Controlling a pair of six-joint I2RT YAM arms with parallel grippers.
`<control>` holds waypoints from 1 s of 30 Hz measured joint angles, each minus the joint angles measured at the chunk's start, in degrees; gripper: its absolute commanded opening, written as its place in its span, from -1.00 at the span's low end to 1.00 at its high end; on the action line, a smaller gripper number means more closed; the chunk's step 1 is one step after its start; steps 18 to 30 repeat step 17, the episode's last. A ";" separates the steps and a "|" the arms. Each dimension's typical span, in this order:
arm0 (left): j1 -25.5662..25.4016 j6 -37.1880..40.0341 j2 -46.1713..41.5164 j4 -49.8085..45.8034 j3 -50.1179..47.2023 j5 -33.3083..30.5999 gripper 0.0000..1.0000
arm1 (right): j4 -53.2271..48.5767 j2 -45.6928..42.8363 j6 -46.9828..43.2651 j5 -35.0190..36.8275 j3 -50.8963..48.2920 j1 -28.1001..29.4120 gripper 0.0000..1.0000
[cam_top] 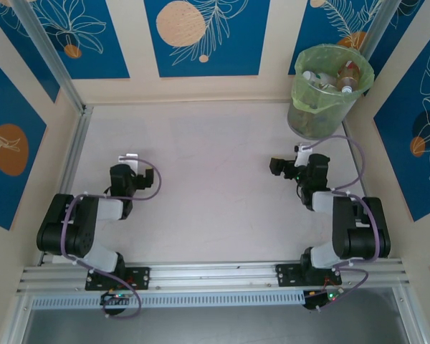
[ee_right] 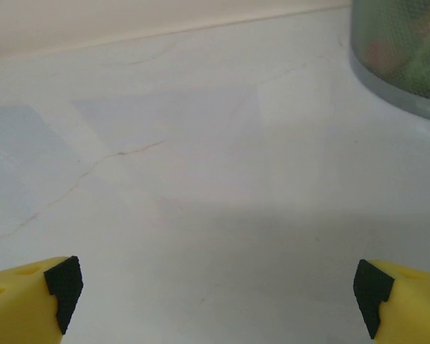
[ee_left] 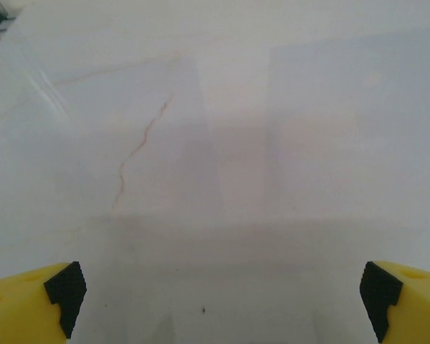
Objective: Put the plastic bottles in the bin
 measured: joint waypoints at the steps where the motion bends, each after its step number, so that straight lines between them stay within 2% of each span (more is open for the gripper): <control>1: 0.00 -0.02 0.26 0.70 -0.24 -0.22 0.99 | 2.91 0.96 -0.76 0.07 -1.66 0.72 0.99; 4: 0.04 -0.04 0.31 2.49 -0.35 -0.70 0.99 | 6.05 2.01 -1.75 0.72 -5.55 1.88 0.99; 12: 0.04 0.02 0.28 4.24 -0.35 -0.44 0.99 | 5.05 2.84 -1.49 4.96 -1.27 1.27 0.99; 30: 0.07 0.04 0.28 4.24 -0.33 0.09 0.99 | 4.92 2.84 -1.51 5.46 -1.27 1.27 0.99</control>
